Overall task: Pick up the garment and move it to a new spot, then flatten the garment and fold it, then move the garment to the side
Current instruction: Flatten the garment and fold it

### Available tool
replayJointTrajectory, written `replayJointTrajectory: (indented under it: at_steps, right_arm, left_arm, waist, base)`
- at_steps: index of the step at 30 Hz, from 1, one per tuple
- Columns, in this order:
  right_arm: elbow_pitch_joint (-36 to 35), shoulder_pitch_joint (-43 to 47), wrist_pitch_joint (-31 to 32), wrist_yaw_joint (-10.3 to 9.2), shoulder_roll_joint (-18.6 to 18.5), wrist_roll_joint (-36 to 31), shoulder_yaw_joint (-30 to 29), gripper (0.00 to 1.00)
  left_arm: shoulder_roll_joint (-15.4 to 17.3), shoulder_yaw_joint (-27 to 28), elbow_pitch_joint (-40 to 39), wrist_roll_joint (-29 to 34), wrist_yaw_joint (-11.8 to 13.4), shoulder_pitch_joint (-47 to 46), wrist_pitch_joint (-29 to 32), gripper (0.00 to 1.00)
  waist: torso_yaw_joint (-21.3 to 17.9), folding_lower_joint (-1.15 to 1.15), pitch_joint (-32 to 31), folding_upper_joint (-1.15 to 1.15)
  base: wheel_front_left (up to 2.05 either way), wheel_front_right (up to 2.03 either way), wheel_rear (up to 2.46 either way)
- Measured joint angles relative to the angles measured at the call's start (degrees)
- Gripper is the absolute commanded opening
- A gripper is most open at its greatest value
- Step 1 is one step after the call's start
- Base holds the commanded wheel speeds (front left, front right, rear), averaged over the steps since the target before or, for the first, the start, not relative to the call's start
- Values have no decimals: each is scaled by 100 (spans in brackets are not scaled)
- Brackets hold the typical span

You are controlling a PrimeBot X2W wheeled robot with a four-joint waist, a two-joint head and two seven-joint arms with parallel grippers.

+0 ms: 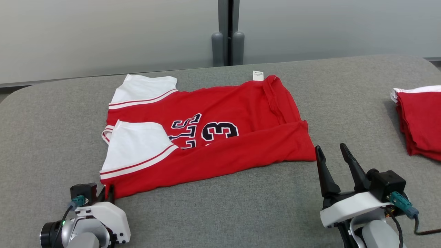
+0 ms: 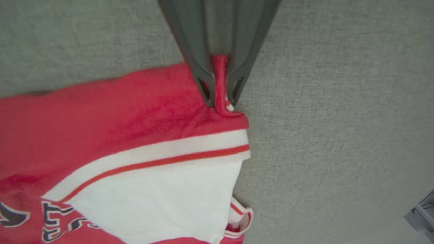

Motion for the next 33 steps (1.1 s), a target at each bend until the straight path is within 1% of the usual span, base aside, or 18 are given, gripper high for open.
replayJointTrajectory:
  at_steps: [5, 13, 17, 20, 23, 25, 26, 27, 28, 33]
  right_arm:
    - [716, -364, 274, 0, 23, 196, -229, 100]
    - [2131, -1224, 816, 0, 89, 613, -926, 100]
    - [2781, -1578, 1032, 0, 73, 651, -1037, 100]
    - [3215, -1789, 1074, 0, -35, 575, -1088, 100]
    - [3487, -1996, 1077, 0, -44, 557, -1063, 100]
    - [3609, -2112, 1124, 0, -23, 667, -1005, 100]
    - [3642, -2151, 1150, 0, -10, 732, -950, 49]
    - [3666, -2184, 1162, 0, -2, 794, -896, 19]
    - [3679, -2207, 1188, 0, 0, 844, -827, 0]
    - [3662, -2224, 1076, 0, 4, 1071, -495, 0]
  left_arm:
    - [-64, -16, -366, 5, -4, -70, -269, 0]
    - [-154, -75, -1368, 151, 16, -43, -321, 0]
    - [-186, -153, -1590, 242, -5, 36, -327, 0]
    - [-216, -209, -1651, 267, -10, 65, -326, 0]
    - [-242, -240, -1683, 275, -26, 65, -327, 0]
    - [-244, -254, -1690, 277, -43, 66, -326, 0]
    - [-246, -258, -1692, 283, -43, 66, -327, 0]
    - [-246, -260, -1692, 283, -43, 67, -327, 0]
    - [-246, -263, -1692, 283, -42, 68, -327, 0]
    - [-205, -254, -1652, 283, -30, 86, -327, 0]
  waist:
    - [171, 0, 17, 0]
    - [555, 0, 197, 0]
    - [744, 0, 316, 0]
    - [862, 0, 389, 0]
    - [940, 0, 444, 0]
    - [967, 0, 470, 0]
    - [975, 0, 478, 0]
    - [979, 0, 482, 0]
    - [979, 0, 482, 0]
    - [944, 0, 436, 0]
  base:
    - [0, 0, 0]
    - [0, 0, 0]
    - [0, 0, 0]
    - [0, 0, 0]
    - [0, 0, 0]
    - [0, 0, 0]
    - [0, 0, 0]
    - [0, 0, 0]
    - [0, 0, 0]
    - [0, 0, 0]
